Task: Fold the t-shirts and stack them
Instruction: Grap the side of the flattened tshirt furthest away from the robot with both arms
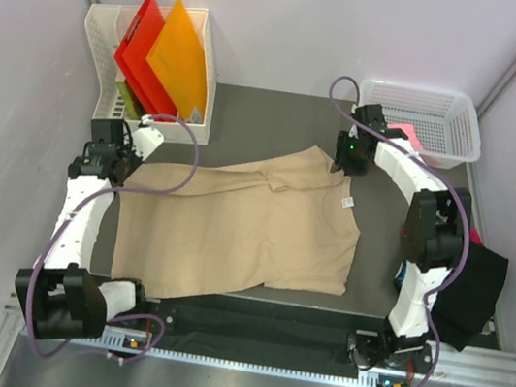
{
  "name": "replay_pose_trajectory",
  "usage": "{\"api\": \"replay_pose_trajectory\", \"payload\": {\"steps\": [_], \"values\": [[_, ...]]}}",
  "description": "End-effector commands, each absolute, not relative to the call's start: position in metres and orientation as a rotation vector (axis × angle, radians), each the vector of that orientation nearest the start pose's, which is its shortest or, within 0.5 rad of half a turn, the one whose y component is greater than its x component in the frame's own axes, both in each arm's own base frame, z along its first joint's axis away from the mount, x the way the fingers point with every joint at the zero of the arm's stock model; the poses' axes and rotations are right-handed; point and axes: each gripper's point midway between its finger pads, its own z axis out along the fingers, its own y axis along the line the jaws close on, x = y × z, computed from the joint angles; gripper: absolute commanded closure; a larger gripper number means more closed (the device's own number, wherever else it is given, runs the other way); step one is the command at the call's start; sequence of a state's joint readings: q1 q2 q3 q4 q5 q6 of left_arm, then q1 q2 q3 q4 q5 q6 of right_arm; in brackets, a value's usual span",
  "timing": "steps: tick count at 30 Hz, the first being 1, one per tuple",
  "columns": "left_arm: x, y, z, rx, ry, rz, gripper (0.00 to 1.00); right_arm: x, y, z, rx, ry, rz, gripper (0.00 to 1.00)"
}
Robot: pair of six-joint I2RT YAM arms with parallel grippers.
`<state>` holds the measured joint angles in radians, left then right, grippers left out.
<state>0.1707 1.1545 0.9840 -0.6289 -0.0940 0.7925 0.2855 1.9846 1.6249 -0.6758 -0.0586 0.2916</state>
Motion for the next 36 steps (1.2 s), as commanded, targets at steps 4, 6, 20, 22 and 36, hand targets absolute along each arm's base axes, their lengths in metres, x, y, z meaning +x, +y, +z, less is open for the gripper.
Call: {"api": "replay_pose_trajectory", "payload": {"steps": [4,6,20,22,36], "values": [[0.307,0.099,0.202,0.684,2.268,0.595,1.0,0.47,0.176,0.087,-0.02,2.589,0.389,0.57],[0.306,0.099,0.202,0.686,2.267,0.595,1.0,0.47,0.179,0.08,-0.017,2.606,0.4,0.57],[0.309,0.099,0.21,0.672,2.253,0.597,1.0,0.462,0.183,0.05,-0.004,2.67,0.431,0.62],[0.31,0.099,0.211,0.667,2.25,0.597,1.0,0.461,0.185,0.047,0.002,2.676,0.44,0.62],[0.31,0.099,0.224,0.669,2.217,0.612,1.0,0.458,0.193,0.038,0.029,2.702,0.485,0.85]]}}
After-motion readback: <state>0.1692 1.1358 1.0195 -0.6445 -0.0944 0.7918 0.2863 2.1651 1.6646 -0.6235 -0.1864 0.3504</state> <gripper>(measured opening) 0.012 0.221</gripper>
